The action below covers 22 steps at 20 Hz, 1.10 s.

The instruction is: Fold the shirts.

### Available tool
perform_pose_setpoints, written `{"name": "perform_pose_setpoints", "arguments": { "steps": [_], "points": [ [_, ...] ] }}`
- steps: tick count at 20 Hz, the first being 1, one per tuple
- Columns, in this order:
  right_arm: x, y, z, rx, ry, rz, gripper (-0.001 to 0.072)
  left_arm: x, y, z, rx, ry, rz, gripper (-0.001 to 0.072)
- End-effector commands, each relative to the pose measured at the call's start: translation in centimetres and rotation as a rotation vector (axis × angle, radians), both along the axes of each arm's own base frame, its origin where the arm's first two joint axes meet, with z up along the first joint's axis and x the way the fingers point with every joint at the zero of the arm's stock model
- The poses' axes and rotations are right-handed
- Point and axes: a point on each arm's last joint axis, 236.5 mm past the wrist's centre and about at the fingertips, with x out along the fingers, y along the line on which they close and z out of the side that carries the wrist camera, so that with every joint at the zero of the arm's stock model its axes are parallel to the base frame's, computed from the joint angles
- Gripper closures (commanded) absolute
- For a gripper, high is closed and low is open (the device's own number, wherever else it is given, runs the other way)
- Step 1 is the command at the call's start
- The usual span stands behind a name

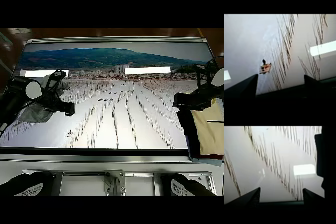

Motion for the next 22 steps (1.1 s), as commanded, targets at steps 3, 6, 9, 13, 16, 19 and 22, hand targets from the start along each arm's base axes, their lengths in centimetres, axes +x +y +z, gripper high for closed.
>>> {"name": "perform_pose_setpoints", "arguments": {
  "steps": [3,6,9,13,16,19,22],
  "points": [
    [1.2,0.0,0.2,0.001,-0.050,-0.004,0.0067,1.2,-1.0,0.5,-0.046,-0.051,0.004,0.0032],
    [1.2,0.0,0.2,0.000,-0.050,-0.003,0.0067,4.3,1.8,0.8,0.025,-0.148,0.080,0.0024],
    [1.2,0.0,0.2,0.001,-0.050,-0.002,0.0067,9.2,10.3,2.5,0.105,-0.214,0.284,0.0023],
    [1.4,0.6,0.3,0.026,-0.059,0.006,0.0066,12.9,22.6,1.7,0.065,-0.181,0.630,0.0022],
    [1.7,1.5,0.5,0.060,-0.073,0.028,0.0066,12.8,27.5,-2.9,0.065,-0.078,0.751,0.0022],
    [1.8,1.9,0.6,0.074,-0.081,0.032,0.0066,13.7,28.8,-7.8,0.070,-0.026,0.768,0.0022],
    [1.9,2.1,0.6,0.086,-0.084,0.032,0.0066,14.8,28.6,-12.3,0.053,0.008,0.768,0.0023]
  ]
}}
